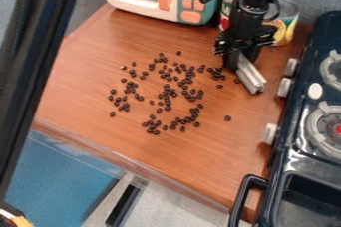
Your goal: Sweep into pile
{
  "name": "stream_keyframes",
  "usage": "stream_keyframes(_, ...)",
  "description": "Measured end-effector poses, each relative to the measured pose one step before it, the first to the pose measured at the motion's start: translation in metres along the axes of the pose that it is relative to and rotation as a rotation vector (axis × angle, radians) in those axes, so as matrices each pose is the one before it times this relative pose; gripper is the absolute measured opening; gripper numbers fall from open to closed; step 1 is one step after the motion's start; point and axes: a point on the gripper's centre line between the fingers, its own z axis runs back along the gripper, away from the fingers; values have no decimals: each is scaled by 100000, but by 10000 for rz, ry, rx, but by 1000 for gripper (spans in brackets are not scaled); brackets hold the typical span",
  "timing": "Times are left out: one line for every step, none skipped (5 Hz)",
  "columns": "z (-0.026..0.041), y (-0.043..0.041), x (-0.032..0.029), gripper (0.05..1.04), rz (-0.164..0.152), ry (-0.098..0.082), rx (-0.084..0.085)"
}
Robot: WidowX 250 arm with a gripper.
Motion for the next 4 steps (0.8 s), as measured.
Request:
stream_keyframes(-201,1442,108,386,-19,-60,77)
stream_keyframes(-237,1346,248,386,69,-109,-84)
stream_keyframes(-300,1248,322,386,65,-65,90)
stream_keyframes(-159,1538,591,386,187,-36,37)
